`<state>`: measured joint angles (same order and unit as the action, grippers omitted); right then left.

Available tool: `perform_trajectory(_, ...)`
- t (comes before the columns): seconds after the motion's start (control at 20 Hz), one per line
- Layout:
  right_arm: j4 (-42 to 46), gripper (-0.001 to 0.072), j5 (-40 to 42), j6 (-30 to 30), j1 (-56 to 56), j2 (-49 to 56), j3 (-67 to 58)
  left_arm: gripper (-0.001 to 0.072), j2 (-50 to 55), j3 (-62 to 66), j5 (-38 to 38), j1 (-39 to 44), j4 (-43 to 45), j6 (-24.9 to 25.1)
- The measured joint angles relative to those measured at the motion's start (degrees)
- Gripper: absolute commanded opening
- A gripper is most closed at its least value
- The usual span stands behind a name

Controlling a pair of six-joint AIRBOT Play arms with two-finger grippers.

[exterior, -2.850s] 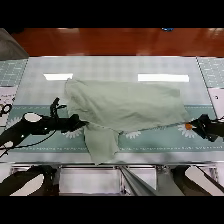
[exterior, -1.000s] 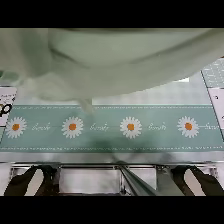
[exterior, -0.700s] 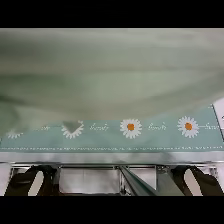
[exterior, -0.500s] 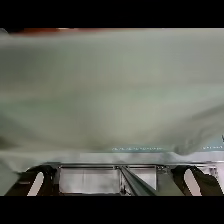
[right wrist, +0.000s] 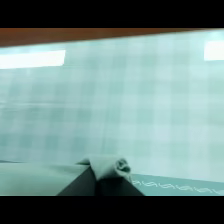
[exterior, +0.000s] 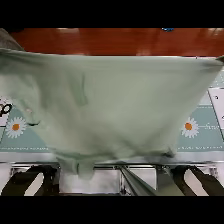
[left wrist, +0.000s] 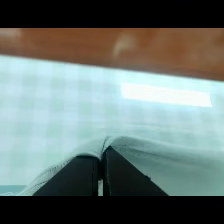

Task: Fold the shirts.

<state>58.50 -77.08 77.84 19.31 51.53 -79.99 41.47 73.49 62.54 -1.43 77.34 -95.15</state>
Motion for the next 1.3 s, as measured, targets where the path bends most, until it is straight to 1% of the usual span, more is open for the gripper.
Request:
perform_trajectory(0.15, -1.46, 0.0034, 6.54, -2.86, -2.47, 13.14, 1.14, 0.0017, 13.79, -0.48, -8.98, 0.02, -1.73, -0.28)
perform_trajectory(0.3, -2.16, 0.0034, 13.55, -3.89, -5.46, 28.85, -4.09, 0.0017, 30.29, 4.7, -16.2, 0.02, -2.47, -2.82)
perform_trajectory(0.45, -2.32, 0.0034, 16.31, -2.8, -7.54, 44.54, -14.67, 0.0017, 46.29, 14.36, -17.73, 0.02, -2.64, -5.16)
perform_trajectory(0.55, -2.25, 0.0034, 16.22, -1.36, -8.46, 52.92, -21.51, 0.0017, 54.34, 20.59, -15.91, 0.0, -2.73, -6.4)
perform_trajectory(0.65, -2.25, 0.0034, 15.52, 0.02, -8.96, 58.58, -26.25, 0.0018, 60.17, 25.24, -13.18, 0.0, -2.86, -7.26)
perform_trajectory(0.85, -2.32, 0.0035, 10.93, 1.09, -8.57, 62.18, -29.94, 0.0018, 63.73, 29.03, -8.7, -0.52, -3.67, -7.28)
perform_trajectory(1.0, -2.36, 0.0035, 4.81, 0.83, -7.1, 61.42, -30.8, 0.0018, 62.88, 29.94, -3.02, -1.88, -4.31, -3.32)
perform_trajectory(1.15, -0.92, 0.0035, -2.1, 0.66, -6.38, 60.78, -30.49, 0.0018, 62.47, 29.14, 4.33, -2.91, -4.28, 1.33)
perform_trajectory(1.3, 0.63, 0.0035, -5.97, 0.59, -6.97, 60.59, -27.61, 0.0018, 62.42, 25.64, 9.77, -3.39, -4.02, 4.28)
